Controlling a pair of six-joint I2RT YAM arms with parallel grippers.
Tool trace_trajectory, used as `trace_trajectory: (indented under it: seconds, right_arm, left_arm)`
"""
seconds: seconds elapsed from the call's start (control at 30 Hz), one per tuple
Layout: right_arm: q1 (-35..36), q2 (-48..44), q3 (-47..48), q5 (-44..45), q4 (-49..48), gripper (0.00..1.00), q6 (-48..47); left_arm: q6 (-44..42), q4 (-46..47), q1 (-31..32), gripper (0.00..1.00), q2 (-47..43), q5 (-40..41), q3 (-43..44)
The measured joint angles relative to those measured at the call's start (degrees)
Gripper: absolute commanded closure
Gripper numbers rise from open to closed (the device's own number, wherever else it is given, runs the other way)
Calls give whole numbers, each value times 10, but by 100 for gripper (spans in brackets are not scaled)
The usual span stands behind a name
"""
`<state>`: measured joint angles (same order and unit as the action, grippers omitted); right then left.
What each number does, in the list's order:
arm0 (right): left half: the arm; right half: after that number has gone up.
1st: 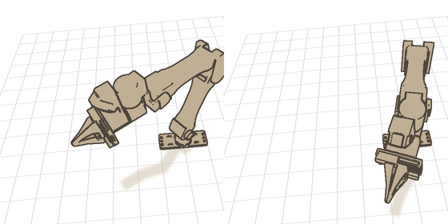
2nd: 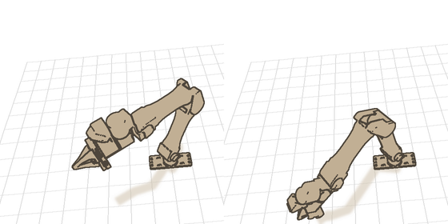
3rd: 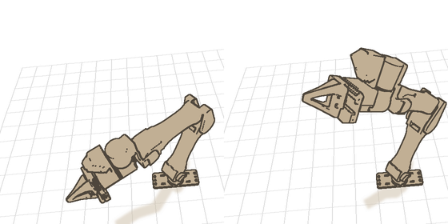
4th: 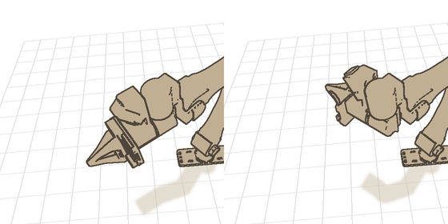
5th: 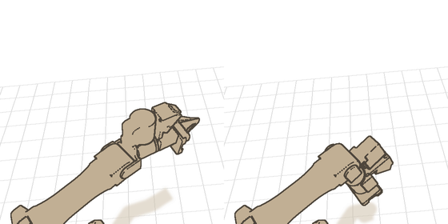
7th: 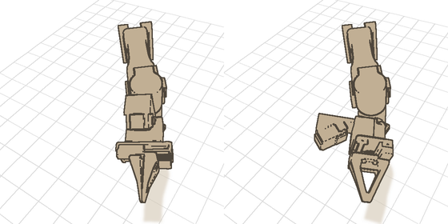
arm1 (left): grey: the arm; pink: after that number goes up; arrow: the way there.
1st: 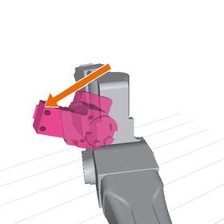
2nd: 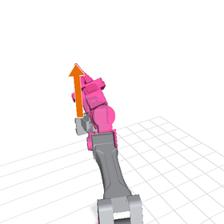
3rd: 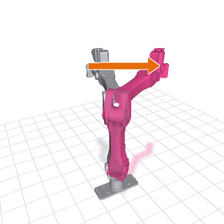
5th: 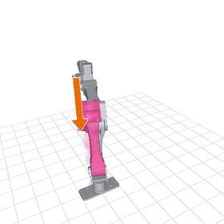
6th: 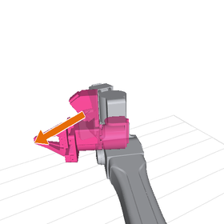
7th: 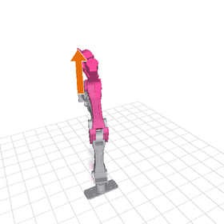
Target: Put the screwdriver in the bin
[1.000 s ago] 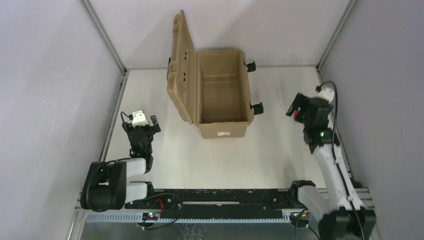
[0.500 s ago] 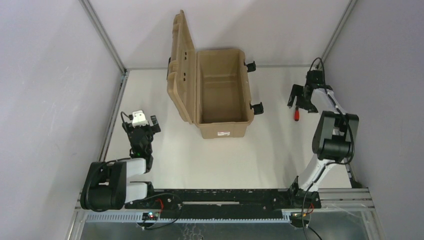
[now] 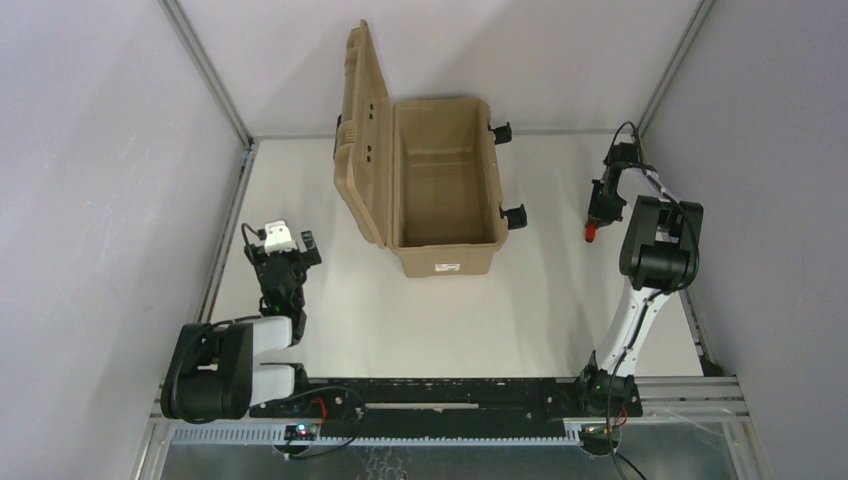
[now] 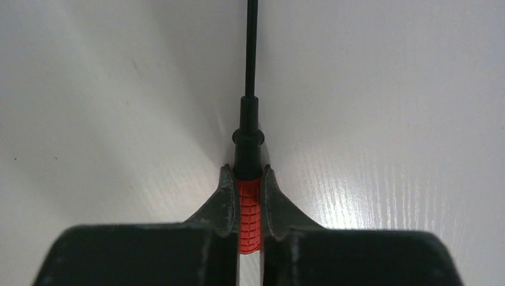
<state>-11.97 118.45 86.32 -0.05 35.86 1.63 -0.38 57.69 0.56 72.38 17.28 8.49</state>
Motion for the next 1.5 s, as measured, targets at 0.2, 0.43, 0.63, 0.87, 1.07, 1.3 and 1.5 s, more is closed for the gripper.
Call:
trace_trajectory:
  seconds: [0.2, 0.43, 0.63, 0.87, 1.07, 1.3, 1.5]
  right_arm:
    - [-1, -24, 0, 15, 45, 100, 0]
    - [1, -115, 47, 13, 125, 100, 0]
    - [24, -186, 144, -2, 192, 99, 9]
    - [123, -195, 269, -66, 241, 99, 47]
    - [256, -158, 364, -131, 236, 99, 84]
    - [364, -60, 445, -131, 213, 98, 118]
    - [410, 12, 443, -49, 183, 95, 154]
  left_arm:
    - [0, 0, 0, 0, 0, 0, 0]
    - [0, 0, 0, 0, 0, 0, 0]
    - [0, 0, 0, 0, 0, 0, 0]
    - [0, 0, 0, 0, 0, 0, 0]
    - [0, 0, 0, 0, 0, 0, 0]
    - [0, 0, 0, 0, 0, 0, 0]
    - [0, 0, 0, 0, 0, 0, 0]
